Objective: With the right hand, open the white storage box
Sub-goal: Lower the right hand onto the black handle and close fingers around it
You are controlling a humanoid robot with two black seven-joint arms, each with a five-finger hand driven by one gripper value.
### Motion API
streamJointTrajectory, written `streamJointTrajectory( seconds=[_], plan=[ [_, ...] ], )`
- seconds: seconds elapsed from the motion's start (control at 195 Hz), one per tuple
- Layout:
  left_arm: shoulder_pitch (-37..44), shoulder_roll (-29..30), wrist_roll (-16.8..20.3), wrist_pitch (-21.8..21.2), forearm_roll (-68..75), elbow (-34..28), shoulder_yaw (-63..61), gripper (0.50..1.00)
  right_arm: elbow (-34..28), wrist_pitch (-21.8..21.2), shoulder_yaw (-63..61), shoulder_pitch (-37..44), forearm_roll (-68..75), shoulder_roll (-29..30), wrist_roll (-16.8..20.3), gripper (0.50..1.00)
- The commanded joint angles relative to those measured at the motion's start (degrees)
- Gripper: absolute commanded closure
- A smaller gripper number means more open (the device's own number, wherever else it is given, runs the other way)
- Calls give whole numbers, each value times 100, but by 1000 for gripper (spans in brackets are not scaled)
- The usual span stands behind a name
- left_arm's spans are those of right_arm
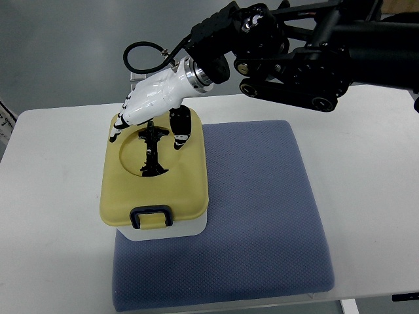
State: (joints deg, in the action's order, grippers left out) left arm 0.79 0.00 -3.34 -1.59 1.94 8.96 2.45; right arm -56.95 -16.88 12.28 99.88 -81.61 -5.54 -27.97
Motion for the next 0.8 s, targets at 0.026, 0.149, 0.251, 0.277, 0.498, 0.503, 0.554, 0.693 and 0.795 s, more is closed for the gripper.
streamJointTrajectory(
  seconds=[0.026, 0.149, 0.251, 0.277, 0.498, 0.503, 0.554, 0.693, 0.795],
  plan=[
    [0, 0, 0, 1, 0, 0, 1, 500, -70, -52, -24, 58, 14, -167, -59, 597],
    [0, 0, 0, 1, 0, 0, 1, 500, -290, -281, -41, 93, 40, -281, -200, 603],
    [0, 0, 0, 1, 0, 0, 1, 500, -422, -360, -50, 93, 40, -299, -384, 644],
    [0, 0, 0, 1, 0, 0, 1, 500, -431, -360, -50, 93, 40, -308, -402, 646],
    [0, 0, 0, 1, 0, 0, 1, 500, -431, -237, -68, 75, -4, -273, -375, 754],
    [0, 0, 0, 1, 0, 0, 1, 500, -422, -220, -68, 75, -4, -264, -375, 760],
    [-9, 0, 0, 1, 0, 0, 1, 500, -422, -158, -59, 84, -4, -264, -375, 773],
    [0, 0, 0, 9, 0, 0, 1, 500, -422, -149, -68, 66, 5, -299, -393, 773],
    [0, 0, 0, 1, 0, 0, 1, 500, -413, -140, -68, 23, 5, -281, -367, 773]
  ],
)
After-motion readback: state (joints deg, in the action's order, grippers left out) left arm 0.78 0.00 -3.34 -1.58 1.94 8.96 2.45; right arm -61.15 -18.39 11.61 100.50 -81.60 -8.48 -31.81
